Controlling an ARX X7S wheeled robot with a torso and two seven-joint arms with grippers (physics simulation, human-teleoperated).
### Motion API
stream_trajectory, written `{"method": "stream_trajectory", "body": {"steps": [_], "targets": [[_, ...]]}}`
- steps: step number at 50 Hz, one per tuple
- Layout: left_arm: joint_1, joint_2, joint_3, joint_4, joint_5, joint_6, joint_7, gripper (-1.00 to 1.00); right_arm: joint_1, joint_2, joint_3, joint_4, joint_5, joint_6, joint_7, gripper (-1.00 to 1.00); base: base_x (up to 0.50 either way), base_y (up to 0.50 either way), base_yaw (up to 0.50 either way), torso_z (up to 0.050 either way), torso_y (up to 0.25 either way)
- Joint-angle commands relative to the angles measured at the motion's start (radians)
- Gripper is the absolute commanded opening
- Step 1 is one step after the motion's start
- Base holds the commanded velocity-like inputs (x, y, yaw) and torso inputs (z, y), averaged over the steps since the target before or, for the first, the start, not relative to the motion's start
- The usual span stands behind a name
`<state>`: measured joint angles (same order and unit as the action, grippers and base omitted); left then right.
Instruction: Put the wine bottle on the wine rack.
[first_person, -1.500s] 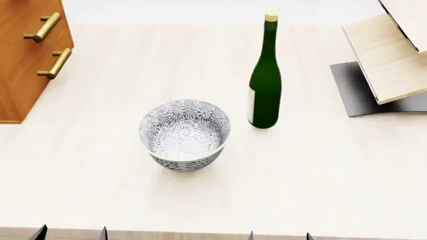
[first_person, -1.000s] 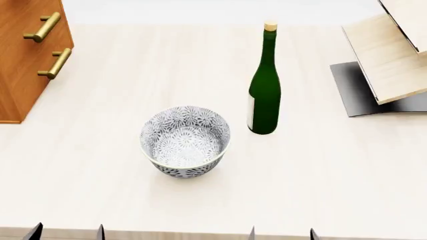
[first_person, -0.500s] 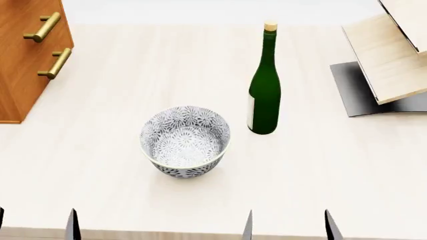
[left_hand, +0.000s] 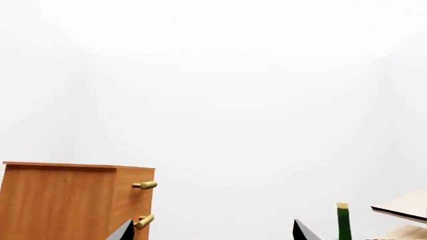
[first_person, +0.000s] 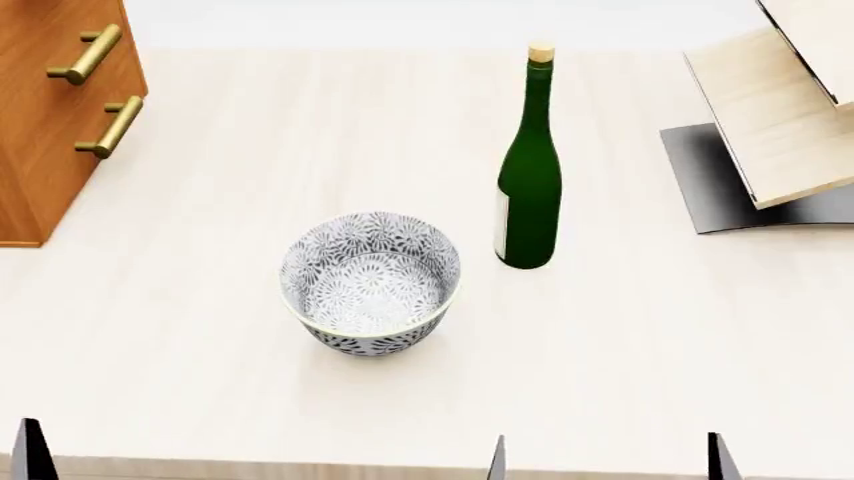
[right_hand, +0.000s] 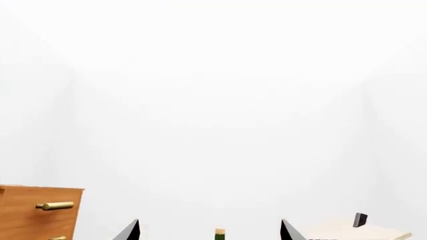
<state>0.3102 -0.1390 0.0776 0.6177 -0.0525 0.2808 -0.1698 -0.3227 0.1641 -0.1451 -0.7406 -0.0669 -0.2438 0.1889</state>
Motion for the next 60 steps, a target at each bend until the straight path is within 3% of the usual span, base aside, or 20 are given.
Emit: {"method": "stream_trajectory", "body": {"steps": [1,60], "targets": [[0.051,0.004,-0.01,0.026,0.043,0.155,-0.034,1.0,-0.043,0.018,-0.014,-0.02,-0.035,-0.151,0.024,1.0,0.0,0.0,0.0,0.0,0.0],[0.04,-0.044,0.027,0.024,0.071,0.135,-0.098,1.0,-0.009,0.058,-0.049,0.024,-0.029,-0.121,0.062,1.0,0.15,-0.01,0.0,0.0,0.0]]}}
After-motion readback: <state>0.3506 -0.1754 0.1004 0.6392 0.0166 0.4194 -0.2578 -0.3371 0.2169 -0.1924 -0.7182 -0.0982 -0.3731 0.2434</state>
